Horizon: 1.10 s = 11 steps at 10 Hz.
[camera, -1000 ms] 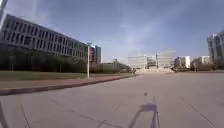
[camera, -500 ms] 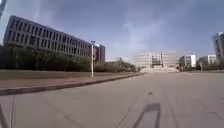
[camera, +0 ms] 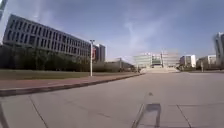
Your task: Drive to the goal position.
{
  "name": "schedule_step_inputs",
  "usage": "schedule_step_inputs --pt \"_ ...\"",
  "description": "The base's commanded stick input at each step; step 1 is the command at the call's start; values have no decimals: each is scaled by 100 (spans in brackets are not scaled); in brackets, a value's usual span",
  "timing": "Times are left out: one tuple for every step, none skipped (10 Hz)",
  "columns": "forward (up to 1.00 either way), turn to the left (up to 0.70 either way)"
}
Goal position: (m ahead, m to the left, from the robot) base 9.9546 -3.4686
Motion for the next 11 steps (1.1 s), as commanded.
schedule_step_inputs --pt "70 0" --pt "70 0" --pt "70 0" --pt "70 0" --pt "70 0" --pt "70 0" --pt "70 0" --pt "70 0" --pt "70 0" --pt "70 0" --pt "70 0"
